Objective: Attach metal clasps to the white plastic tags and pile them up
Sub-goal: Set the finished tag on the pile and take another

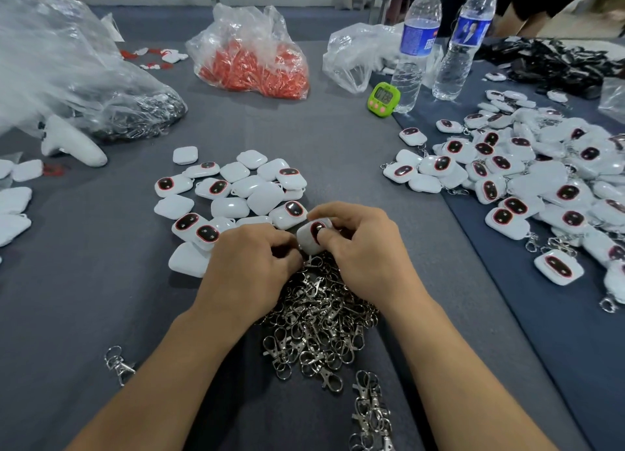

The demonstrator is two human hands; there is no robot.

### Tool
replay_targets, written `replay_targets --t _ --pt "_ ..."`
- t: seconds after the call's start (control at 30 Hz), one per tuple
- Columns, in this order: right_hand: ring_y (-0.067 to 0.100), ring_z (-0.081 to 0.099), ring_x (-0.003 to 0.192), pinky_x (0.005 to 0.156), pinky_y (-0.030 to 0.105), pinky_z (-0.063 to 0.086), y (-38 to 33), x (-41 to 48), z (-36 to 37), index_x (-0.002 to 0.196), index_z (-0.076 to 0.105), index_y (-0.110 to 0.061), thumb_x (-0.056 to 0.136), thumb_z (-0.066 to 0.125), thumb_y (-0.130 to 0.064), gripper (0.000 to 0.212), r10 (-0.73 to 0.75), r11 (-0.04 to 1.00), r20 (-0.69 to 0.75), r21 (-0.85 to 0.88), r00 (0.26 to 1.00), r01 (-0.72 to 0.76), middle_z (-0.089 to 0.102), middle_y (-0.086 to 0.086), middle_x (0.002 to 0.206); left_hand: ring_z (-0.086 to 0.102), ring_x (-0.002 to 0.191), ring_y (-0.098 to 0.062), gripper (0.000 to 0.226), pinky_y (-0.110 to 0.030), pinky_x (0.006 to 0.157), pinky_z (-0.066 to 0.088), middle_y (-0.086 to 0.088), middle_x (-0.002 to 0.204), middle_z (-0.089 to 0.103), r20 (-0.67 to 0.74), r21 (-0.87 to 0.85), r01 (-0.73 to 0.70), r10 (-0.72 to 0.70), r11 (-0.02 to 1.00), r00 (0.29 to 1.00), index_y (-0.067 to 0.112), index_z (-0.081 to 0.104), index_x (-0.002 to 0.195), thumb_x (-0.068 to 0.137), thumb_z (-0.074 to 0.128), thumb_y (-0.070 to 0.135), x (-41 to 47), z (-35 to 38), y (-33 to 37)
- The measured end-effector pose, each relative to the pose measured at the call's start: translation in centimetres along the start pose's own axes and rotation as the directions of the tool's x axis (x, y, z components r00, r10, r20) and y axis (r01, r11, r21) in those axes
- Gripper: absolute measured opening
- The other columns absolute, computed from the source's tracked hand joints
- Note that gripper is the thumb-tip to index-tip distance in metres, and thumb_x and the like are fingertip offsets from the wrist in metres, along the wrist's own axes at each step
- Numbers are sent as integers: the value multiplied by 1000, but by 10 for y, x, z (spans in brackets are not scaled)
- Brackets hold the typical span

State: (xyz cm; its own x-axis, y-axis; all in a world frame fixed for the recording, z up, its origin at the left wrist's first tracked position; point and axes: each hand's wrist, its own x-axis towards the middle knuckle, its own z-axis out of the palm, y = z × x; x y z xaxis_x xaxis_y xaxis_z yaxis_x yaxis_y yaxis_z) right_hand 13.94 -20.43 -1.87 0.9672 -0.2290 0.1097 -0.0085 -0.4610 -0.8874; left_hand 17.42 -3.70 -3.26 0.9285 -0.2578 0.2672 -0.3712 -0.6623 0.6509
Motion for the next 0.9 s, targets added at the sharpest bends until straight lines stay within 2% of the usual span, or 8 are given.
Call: replay_targets --t 0.07,0.2,0.33,0.43,0.53,0.6,0.8,0.9 --pt "11 64 74 66 21 49 0 0 1 97 77 -36 95 68 -16 22 -5 1000 -18 6 1000 5 74 -9 81 60 75 1 12 -7 60 38 18 64 63 7 6 -4 4 1000 1000 33 80 88 76 80 29 0 0 -1" --pt "1 61 70 62 10 42 1 0 3 99 77 -34 96 67 -16 21 -2 998 -62 64 998 6 73 -18 80 61 72 -3 13 -15 63 42 15 72 68 15 5 -23 23 1000 1000 33 81 89 78 81 27 0 0 1" --pt "9 66 77 73 25 54 3 2 3 100 77 -36 96 66 -16 23 16 999 -35 45 999 -14 75 -13 83 61 73 -6 14 -27 67 49 13 74 69 13 -8 -51 51 999 999 31 81 89 78 80 23 -1 -1 2" --pt "9 64 72 71 30 53 4 4 3 98 77 -37 94 67 -16 23 20 999 -39 31 999 -19 75 -13 82 61 73 -6 13 -23 66 47 13 75 69 14 0 -71 71 997 997 30 81 89 79 79 23 -1 -1 2" --pt "6 56 63 62 24 45 4 5 2 96 77 -39 93 67 -17 24 12 1000 -47 -6 999 -13 72 -11 74 58 74 -6 13 -12 64 40 15 74 67 21 21 -94 94 995 995 29 81 89 80 79 21 -1 -2 2" --pt "5 53 58 56 18 37 4 5 1 96 76 -40 93 67 -19 23 8 999 -46 -44 999 -10 69 -9 70 57 73 -6 13 -11 63 38 17 72 63 22 38 -105 104 994 994 29 81 89 80 79 20 -1 -2 3" --pt "-1 56 61 52 13 36 -2 3 -1 96 76 -45 93 68 -22 24 11 996 -15 -87 1000 -12 65 -19 65 55 66 -8 9 -28 61 44 15 66 58 7 69 -136 136 988 991 27 81 85 82 73 25 -3 -2 6" --pt "0 63 76 59 9 43 -3 4 -4 96 77 -42 93 68 -20 24 18 996 18 -82 1000 -16 74 -17 77 57 65 -13 12 -38 61 48 9 66 63 -12 106 -130 132 986 991 24 79 78 81 69 30 -5 -2 7"
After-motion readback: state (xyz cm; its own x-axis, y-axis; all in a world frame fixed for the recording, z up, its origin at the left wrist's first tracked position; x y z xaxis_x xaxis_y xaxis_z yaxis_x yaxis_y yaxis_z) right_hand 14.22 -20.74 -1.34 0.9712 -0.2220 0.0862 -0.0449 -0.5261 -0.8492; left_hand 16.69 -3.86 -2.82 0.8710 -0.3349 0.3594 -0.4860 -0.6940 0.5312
